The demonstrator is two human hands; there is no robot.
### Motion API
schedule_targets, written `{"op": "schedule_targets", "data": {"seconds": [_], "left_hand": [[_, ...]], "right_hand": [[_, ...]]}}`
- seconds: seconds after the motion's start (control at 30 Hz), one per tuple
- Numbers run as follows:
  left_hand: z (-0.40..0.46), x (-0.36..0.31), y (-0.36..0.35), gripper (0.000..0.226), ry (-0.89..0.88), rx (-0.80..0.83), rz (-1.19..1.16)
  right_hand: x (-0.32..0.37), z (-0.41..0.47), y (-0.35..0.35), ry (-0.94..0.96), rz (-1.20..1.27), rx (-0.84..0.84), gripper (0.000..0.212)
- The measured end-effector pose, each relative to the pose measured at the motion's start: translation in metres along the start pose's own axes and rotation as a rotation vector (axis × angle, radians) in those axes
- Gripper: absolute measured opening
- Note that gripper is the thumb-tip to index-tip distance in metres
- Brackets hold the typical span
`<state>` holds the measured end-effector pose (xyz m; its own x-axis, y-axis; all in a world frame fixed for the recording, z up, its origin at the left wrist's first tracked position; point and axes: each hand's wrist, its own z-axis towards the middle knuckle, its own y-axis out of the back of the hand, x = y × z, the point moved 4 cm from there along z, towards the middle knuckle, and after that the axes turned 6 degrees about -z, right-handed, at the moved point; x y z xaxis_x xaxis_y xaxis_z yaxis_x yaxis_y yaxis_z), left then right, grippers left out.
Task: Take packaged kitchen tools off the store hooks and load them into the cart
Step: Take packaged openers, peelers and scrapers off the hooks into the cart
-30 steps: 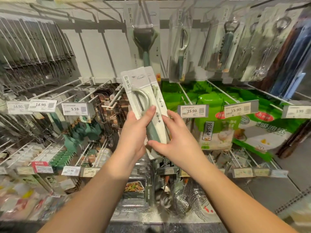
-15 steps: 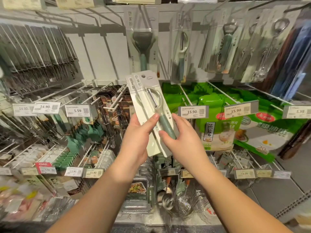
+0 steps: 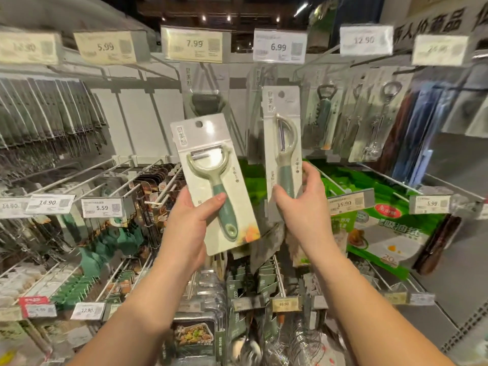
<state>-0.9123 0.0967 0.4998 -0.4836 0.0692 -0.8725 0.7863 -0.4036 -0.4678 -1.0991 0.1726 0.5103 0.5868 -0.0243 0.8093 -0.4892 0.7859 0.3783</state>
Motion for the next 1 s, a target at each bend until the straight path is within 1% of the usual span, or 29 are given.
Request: {"op": "schedule_targets", "data": {"seconds": [0.23, 0.3, 0.47, 0.63, 0.73, 0.9, 1.0], "left_hand": [[0.003, -0.007, -0.008, 0.034, -0.005, 0.004, -0.032], [0.002, -0.007, -0.010, 0.034, -0.010, 0.007, -0.031], [-0.001, -0.008, -0.008, 0.036, -0.011, -0.006, -0.003], [-0.001, -0.010, -0.005, 0.040, -0.001, -0.017, 0.001], [-0.001, -0.010, -0.004, 0.041, -0.001, -0.022, -0.002], [-0.002, -0.009, -0.002, 0.038, -0.005, -0.046, 0.002], [-0.003, -0.008, -0.001, 0.039, -0.002, -0.058, 0.001]], "right_hand": [[0.018, 0.033, 0.001, 0.072, 0.017, -0.067, 0.068], [0.023, 0.038, 0.000, 0.090, 0.006, -0.068, 0.066], [0.028, 0.054, -0.008, 0.098, -0.022, -0.045, 0.073], [0.022, 0.072, -0.022, 0.085, -0.063, -0.041, 0.074], [0.016, 0.086, -0.032, 0.094, -0.135, -0.058, 0.073], [0.010, 0.114, -0.044, 0.122, -0.361, -0.109, 0.074], [0.007, 0.127, -0.049, 0.111, -0.388, -0.102, 0.073]]}}
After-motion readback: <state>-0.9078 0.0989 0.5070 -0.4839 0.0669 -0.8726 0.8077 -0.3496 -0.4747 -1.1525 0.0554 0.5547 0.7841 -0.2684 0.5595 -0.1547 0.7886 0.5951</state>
